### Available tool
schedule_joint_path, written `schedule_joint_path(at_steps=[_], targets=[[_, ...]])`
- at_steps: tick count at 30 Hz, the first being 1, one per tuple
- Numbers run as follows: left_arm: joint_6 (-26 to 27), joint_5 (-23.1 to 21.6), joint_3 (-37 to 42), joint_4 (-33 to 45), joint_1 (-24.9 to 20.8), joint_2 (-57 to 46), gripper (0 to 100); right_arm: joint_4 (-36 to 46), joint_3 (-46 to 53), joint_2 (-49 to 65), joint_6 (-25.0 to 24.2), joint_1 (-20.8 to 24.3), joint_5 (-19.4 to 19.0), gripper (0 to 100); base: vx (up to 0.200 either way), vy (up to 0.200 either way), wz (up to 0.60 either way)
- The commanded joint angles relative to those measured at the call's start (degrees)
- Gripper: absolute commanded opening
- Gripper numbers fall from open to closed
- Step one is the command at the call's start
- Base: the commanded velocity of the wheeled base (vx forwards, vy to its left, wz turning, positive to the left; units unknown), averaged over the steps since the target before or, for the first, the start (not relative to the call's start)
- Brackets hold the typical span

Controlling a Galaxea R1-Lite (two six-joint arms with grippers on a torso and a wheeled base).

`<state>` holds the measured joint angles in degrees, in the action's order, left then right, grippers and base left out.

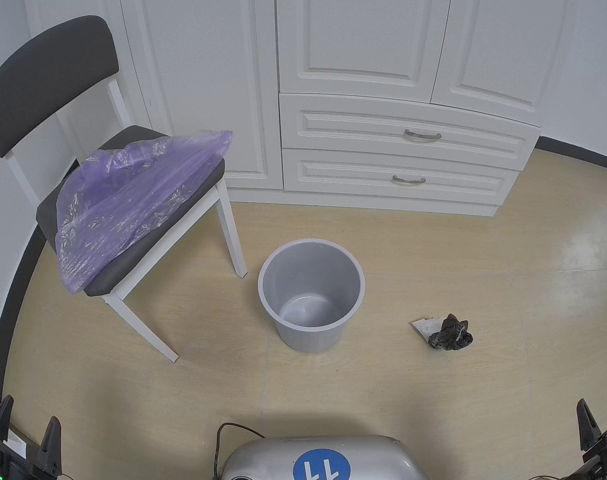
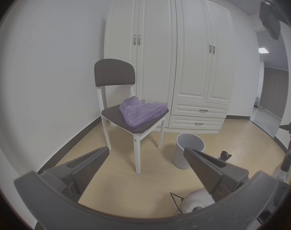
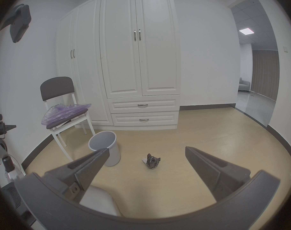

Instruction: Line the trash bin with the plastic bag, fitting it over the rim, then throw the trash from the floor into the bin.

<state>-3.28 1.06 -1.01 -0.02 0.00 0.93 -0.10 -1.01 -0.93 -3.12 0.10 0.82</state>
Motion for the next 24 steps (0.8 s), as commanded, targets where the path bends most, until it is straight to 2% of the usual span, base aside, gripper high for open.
schedule_joint_path(at_steps=[1,24], targets=[[-0.15,0.17,0.84,-0.06,0.09,-0.57,100,0.01,0.75,0.84,0.04,-0.01,-0.03,100,0.000,0.000,0.00],[0.73,-0.18,0.84,-0.15,0.00,-0.66,100,-0.17,0.92,0.93,0.57,-0.10,0.15,100,0.000,0.000,0.00]])
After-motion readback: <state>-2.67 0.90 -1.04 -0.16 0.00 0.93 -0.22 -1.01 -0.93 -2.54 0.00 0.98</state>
